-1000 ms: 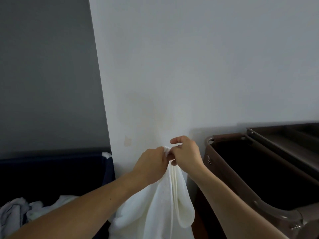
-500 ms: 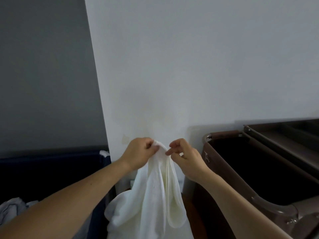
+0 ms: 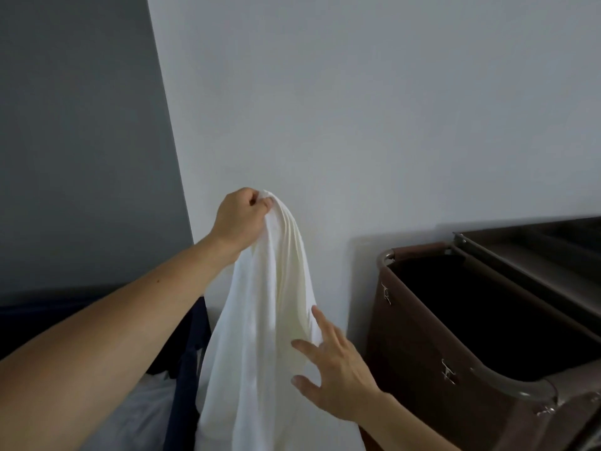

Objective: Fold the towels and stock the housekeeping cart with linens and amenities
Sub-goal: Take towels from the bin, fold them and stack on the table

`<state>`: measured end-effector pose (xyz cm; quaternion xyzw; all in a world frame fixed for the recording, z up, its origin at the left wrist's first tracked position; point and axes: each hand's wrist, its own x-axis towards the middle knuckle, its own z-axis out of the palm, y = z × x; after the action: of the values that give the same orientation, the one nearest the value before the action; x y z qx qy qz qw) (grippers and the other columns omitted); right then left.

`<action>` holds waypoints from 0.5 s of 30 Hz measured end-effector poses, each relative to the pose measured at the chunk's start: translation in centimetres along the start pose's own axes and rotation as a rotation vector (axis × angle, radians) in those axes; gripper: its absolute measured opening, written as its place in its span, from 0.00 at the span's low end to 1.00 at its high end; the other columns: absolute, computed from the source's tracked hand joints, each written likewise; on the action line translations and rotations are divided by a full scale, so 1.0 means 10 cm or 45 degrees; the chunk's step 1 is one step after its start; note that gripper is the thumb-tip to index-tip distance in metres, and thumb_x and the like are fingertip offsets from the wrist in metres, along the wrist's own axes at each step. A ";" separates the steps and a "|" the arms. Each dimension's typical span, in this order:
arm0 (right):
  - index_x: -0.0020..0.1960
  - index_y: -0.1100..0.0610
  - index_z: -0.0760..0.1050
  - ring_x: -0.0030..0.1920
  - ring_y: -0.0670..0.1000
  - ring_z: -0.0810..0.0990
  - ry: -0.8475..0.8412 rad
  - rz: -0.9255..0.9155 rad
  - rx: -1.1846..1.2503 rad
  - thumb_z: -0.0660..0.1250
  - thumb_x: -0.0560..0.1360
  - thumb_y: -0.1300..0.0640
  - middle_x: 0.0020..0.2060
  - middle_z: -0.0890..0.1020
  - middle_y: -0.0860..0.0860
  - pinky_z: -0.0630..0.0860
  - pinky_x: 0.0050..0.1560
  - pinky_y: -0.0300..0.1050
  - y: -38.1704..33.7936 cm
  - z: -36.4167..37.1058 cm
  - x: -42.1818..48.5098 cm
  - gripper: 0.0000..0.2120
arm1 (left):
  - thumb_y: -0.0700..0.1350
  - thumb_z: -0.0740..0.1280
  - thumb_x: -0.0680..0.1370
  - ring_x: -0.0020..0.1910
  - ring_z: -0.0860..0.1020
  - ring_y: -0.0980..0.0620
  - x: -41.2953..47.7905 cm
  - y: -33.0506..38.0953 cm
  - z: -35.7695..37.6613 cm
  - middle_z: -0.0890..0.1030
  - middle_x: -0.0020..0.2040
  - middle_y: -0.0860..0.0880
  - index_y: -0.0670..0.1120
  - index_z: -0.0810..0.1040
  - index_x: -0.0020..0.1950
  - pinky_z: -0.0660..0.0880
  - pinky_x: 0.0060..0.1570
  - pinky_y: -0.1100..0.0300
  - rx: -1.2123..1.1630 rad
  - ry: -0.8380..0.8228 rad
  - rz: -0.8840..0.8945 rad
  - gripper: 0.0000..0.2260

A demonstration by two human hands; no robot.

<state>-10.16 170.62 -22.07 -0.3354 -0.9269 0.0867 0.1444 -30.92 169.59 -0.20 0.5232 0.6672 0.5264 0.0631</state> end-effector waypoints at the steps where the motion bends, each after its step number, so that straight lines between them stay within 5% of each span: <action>1: 0.73 0.36 0.57 0.79 0.56 0.48 -0.026 0.019 -0.044 0.53 0.74 0.28 0.76 0.31 0.39 0.57 0.76 0.62 0.00 0.03 0.03 0.30 | 0.46 0.63 0.81 0.39 0.71 0.48 0.01 0.00 -0.01 0.73 0.40 0.42 0.31 0.76 0.50 0.68 0.39 0.56 -0.009 0.006 0.003 0.16; 4: 0.72 0.36 0.54 0.79 0.58 0.45 -0.087 0.062 -0.110 0.58 0.77 0.33 0.76 0.31 0.44 0.58 0.76 0.62 0.02 0.12 0.06 0.27 | 0.45 0.63 0.81 0.38 0.70 0.48 0.05 -0.02 -0.04 0.72 0.39 0.43 0.31 0.76 0.49 0.66 0.36 0.58 -0.012 0.026 0.013 0.16; 9: 0.66 0.42 0.68 0.70 0.54 0.68 -0.061 0.098 -0.197 0.55 0.78 0.35 0.77 0.51 0.48 0.70 0.69 0.52 0.13 0.16 0.00 0.20 | 0.46 0.63 0.81 0.38 0.71 0.48 0.14 -0.18 -0.15 0.73 0.40 0.43 0.32 0.76 0.50 0.67 0.36 0.58 0.053 0.067 0.012 0.16; 13: 0.55 0.44 0.75 0.47 0.43 0.77 0.199 0.011 -0.310 0.53 0.76 0.32 0.57 0.74 0.43 0.77 0.46 0.39 0.36 -0.14 -0.05 0.21 | 0.48 0.63 0.82 0.39 0.72 0.48 0.29 -0.39 -0.36 0.75 0.42 0.43 0.34 0.76 0.52 0.68 0.36 0.57 0.118 0.107 -0.034 0.16; 15: 0.47 0.44 0.79 0.37 0.36 0.73 0.417 0.038 -0.239 0.56 0.76 0.32 0.46 0.76 0.39 0.67 0.36 0.26 0.46 -0.51 0.02 0.19 | 0.48 0.63 0.81 0.42 0.73 0.48 0.41 -0.48 -0.53 0.77 0.44 0.44 0.35 0.77 0.53 0.71 0.40 0.54 0.111 0.132 -0.067 0.15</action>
<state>-5.89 174.59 -18.43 -0.3707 -0.8900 -0.0538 0.2600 -39.12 169.82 0.28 0.4799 0.7053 0.5214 0.0195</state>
